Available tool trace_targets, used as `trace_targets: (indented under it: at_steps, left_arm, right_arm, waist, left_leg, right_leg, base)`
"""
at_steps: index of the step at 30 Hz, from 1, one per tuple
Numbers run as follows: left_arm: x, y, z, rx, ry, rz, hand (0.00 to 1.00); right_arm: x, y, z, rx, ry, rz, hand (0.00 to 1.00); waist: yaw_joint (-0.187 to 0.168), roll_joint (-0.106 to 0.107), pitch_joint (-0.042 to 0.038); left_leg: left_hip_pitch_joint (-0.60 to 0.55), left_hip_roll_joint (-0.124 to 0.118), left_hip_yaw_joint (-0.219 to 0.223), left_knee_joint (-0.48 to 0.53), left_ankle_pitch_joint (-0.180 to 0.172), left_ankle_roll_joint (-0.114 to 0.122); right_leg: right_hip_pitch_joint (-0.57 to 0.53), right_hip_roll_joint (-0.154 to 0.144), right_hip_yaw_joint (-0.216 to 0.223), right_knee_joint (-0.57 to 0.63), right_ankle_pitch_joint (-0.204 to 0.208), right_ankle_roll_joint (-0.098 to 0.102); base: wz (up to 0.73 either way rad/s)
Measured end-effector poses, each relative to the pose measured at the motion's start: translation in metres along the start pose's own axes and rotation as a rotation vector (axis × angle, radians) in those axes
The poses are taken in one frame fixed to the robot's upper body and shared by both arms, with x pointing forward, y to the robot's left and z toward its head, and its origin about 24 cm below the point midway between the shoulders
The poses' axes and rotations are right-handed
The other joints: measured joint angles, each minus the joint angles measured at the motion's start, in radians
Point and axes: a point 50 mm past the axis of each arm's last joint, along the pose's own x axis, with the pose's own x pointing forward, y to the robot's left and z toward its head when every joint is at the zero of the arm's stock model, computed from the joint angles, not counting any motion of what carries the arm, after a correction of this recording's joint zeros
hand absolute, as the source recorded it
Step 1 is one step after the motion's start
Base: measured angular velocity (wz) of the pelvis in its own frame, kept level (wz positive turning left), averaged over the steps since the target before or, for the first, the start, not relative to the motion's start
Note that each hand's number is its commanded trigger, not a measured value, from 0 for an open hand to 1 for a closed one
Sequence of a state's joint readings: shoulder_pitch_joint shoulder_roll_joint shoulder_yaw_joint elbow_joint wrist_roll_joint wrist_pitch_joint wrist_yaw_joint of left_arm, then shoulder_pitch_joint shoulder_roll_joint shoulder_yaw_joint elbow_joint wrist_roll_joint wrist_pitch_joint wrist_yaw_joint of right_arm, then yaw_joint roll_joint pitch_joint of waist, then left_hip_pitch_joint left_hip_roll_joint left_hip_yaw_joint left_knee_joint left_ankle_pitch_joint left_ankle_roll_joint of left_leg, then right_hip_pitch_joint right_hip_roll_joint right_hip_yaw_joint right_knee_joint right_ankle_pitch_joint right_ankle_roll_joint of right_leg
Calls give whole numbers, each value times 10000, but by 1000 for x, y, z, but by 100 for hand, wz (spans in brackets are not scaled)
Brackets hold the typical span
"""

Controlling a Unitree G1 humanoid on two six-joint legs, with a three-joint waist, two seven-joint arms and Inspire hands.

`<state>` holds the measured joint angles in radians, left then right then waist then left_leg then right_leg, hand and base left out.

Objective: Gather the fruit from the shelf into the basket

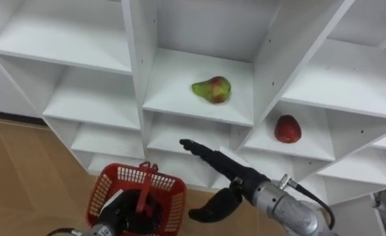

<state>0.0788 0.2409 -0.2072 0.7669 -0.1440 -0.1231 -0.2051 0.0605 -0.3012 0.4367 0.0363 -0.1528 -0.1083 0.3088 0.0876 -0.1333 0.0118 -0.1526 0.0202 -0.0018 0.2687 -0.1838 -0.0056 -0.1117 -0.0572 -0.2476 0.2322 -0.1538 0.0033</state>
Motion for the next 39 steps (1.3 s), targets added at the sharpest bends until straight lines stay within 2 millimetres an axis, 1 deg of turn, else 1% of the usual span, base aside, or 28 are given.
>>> trace_targets:
  at_steps: [2,3,4,5,9,10,14,16,20,24,28,30,34,39]
  left_arm:
    - [-2,2,-8,-116,334,195,100]
    - [-2,3,-10,-131,399,264,100]
    - [-3,4,-13,-181,543,390,100]
    - [-3,5,-17,-208,682,450,100]
    - [-4,4,-20,-238,813,458,100]
    - [-4,4,-21,-258,847,462,100]
    - [-5,4,-24,-298,929,469,100]
    - [-5,3,-25,-314,968,459,100]
    - [-6,2,-29,-337,1127,543,100]
    - [-6,0,-30,-404,1155,594,100]
    - [-5,-1,-29,-414,1137,652,100]
    - [-5,0,-29,-412,1132,745,100]
    - [-4,0,-27,-246,1072,772,100]
    - [-4,1,-26,-377,998,856,100]
  right_arm:
    - [0,-3,8,113,-392,-114,0]
    - [0,-4,9,163,-468,-150,0]
    - [0,-5,11,174,-550,-216,0]
    - [-1,-7,11,179,-580,-294,0]
    - [-3,-16,12,176,-597,-697,0]
    - [-4,-18,12,157,-630,-829,0]
    - [-6,-24,19,199,-1025,-1302,0]
    - [-7,-27,22,447,-1271,-1545,0]
    - [-7,-35,24,534,-1438,-2185,0]
    - [-7,-39,27,503,-1563,-2533,0]
    - [-3,-46,35,294,-1888,-2894,0]
    - [-2,-50,38,216,-2037,-3095,0]
    - [0,-55,44,23,-2286,-3406,0]
    - [1,-59,48,-57,-2398,-3581,0]
  waist:
    - [30,44,26]
    - [29,44,26]
    - [34,95,58]
    - [58,110,58]
    - [82,189,35]
    - [81,232,18]
    - [58,324,-35]
    - [52,338,-43]
    - [38,321,-54]
    - [37,313,-58]
    - [27,303,-54]
    - [27,279,-48]
    - [35,200,-4]
    - [62,194,4]
  left_leg:
    - [45,26,-5,-10,-9,-13]
    - [42,35,-7,-9,-12,-18]
    - [30,48,-23,-17,-22,-34]
    - [20,59,-27,-15,-27,-42]
    - [22,65,-29,9,-27,-43]
    - [28,65,-27,7,-27,-43]
    - [56,63,-28,-12,-25,-43]
    - [63,59,-31,-28,-24,-41]
    - [88,49,-39,-157,23,-58]
    - [116,48,-45,-294,69,-75]
    - [189,47,-48,-368,78,-77]
    - [201,47,-51,-374,79,-76]
    - [182,47,-65,-352,79,-77]
    - [190,46,-70,-355,79,-77]
  right_leg:
    - [104,30,-4,-42,12,-11]
    - [104,40,-5,-42,18,-20]
    - [103,60,-4,-46,25,-32]
    - [103,73,-6,-51,31,-41]
    - [80,78,-7,-51,60,-60]
    - [80,78,-5,-48,64,-61]
    - [86,78,9,-38,65,-61]
    - [93,76,9,-45,65,-61]
    - [101,71,-1,-71,65,-61]
    - [100,74,-8,-113,65,-61]
    - [101,74,-12,-119,64,-59]
    - [102,73,-12,-119,64,-59]
    - [100,74,-21,-129,63,-58]
    - [100,76,-32,-134,63,-58]
  base:
    - [0]
    - [0]
    - [0]
    - [0]
    - [0]
    - [0]
    - [0]
    - [0]
    - [0]
    - [0]
    - [0]
    - [0]
    - [0]
    - [0]
